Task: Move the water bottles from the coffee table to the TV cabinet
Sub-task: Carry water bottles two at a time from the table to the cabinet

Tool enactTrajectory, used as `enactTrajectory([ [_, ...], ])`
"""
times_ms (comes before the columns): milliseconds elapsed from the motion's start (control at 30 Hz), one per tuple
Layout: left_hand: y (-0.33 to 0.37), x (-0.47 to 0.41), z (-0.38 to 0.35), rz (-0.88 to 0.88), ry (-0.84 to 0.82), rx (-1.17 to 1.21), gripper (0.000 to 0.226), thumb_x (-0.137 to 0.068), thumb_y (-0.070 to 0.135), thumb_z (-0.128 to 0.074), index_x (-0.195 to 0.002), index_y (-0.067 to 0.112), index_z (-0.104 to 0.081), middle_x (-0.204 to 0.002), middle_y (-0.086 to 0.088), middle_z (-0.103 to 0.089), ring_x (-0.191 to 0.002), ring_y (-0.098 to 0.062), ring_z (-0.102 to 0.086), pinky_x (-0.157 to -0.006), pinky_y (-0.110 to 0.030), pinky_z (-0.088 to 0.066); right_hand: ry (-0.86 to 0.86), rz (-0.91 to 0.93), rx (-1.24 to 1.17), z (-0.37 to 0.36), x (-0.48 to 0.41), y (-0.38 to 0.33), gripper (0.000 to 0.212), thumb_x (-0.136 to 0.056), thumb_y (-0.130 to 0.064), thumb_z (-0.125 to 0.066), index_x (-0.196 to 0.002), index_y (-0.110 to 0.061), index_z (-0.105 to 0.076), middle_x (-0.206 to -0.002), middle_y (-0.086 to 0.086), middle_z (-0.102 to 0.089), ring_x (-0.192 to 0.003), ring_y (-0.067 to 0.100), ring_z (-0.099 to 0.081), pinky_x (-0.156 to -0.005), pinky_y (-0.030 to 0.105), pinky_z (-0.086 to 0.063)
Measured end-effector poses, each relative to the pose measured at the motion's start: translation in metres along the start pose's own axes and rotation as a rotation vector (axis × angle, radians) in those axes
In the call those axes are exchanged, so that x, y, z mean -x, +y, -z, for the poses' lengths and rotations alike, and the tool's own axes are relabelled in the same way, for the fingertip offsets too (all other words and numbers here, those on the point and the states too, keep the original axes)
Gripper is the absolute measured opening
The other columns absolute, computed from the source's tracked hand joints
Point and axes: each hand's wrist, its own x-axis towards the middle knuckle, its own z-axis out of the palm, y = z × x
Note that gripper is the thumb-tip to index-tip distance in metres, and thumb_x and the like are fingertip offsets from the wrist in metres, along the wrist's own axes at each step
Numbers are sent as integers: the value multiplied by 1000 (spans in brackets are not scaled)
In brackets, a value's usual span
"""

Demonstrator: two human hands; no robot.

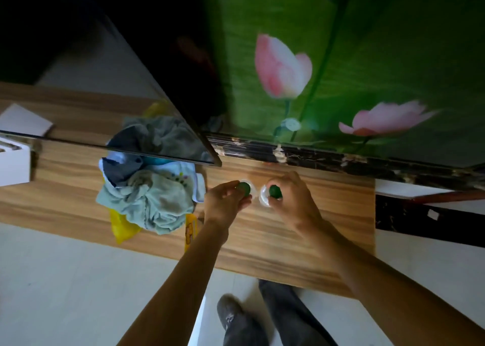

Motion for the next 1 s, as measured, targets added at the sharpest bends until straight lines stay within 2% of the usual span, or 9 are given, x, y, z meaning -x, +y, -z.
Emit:
enactTrajectory([
  [167, -14, -35, -10, -27, 23, -63, 10, -90, -4, -65, -99, -1, -68, -80, -14, -66, -75, -30, -68, -73, -32, -62, -6, 14, 30, -7, -22, 16, 23, -79, -11, -71, -99, -22, -70, -118, 6, -60, -106, 24, -60, -89, 37, -52],
  [267, -18, -55, -11, -30, 41, -85, 15, -90, -7, -63, -104, -6, -66, -74, -9, -63, -72, -29, -67, -74, -34, -61, -40, 3, 58, -7, -31, 24, 24, -81, -11, -70, -102, -22, -69, -121, 7, -58, -106, 26, -59, -89, 37, -51],
  [400, -20, -74, -9, -20, 53, -65, 18, -88, -6, -65, -105, -6, -67, -85, -16, -69, -75, -30, -70, -74, -35, -61, -84, -13, 85, -4, -34, 33, 22, -82, -10, -68, -101, -21, -67, -114, 7, -51, -97, 27, -60, -81, 35, -50],
  [533, -19, -76, -7, -26, 22, -31, 17, -89, -3, -65, -105, -2, -68, -85, -14, -73, -72, -24, -73, -72, -31, -62, -88, 20, 78, -2, -37, 36, 22, -82, -11, -68, -103, -19, -65, -113, 7, -50, -96, 29, -60, -78, 37, -50],
  [667, -16, -79, -5, -27, 41, 22, 14, -91, -6, -59, -102, -1, -67, -85, -14, -73, -75, -25, -73, -76, -32, -63, -122, 74, 112, -1, -41, 32, 23, -86, -12, -66, -108, -19, -66, -116, 7, -50, -97, 27, -59, -78, 34, -48],
  [833, -13, -83, -8, -37, -19, -61, 17, -92, -4, -59, -107, 1, -66, -91, -17, -72, -80, -27, -72, -73, -31, -63, -141, 102, 102, -7, -45, 29, 26, -86, -9, -64, -110, -21, -66, -115, 5, -50, -96, 23, -57, -72, 28, -39],
  [1000, -14, -94, -7, -110, -5, -259, 19, -92, 6, -64, -111, 10, -68, -105, -16, -73, -77, -21, -76, -59, -32, -61, -145, 159, 82, -6, -45, 32, 28, -85, -10, -69, -109, -24, -65, -111, 2, -50, -92, 22, -59, -72, 33, -49],
])
